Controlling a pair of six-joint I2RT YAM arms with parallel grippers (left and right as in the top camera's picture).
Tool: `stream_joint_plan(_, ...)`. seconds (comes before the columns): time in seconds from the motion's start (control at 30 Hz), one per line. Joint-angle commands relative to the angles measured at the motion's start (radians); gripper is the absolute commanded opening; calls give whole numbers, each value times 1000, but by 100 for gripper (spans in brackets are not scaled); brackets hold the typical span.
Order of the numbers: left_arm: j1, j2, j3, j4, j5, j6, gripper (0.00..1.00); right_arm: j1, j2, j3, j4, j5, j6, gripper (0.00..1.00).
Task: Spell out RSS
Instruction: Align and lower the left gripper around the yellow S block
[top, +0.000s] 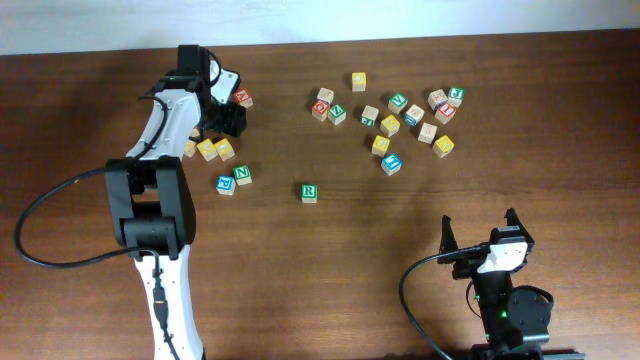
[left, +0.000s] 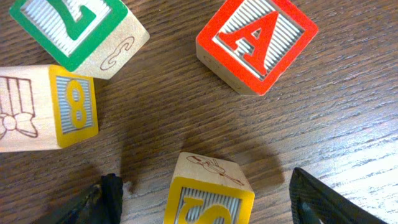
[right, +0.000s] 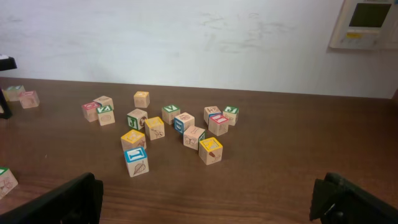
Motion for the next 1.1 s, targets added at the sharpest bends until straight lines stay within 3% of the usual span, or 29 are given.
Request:
stream_joint_plan(0.0,-2,5,6,5,10,12,72,6,1,-5,-5,2,1,98)
stream_joint_plan(0.13,-2,5,6,6,10,12,63,6,1,-5,-5,2,1,98)
stream_joint_plan(0.43,-2,5,6,-5,10,12,59,6,1,-5,-5,2,1,98)
stream_joint_plan(0.7,-2,5,6,-21,10,11,44,6,1,-5,-5,2,1,98)
stream_joint_plan(1.07,-2,5,6,-24,10,8,41,6,1,-5,-5,2,1,98)
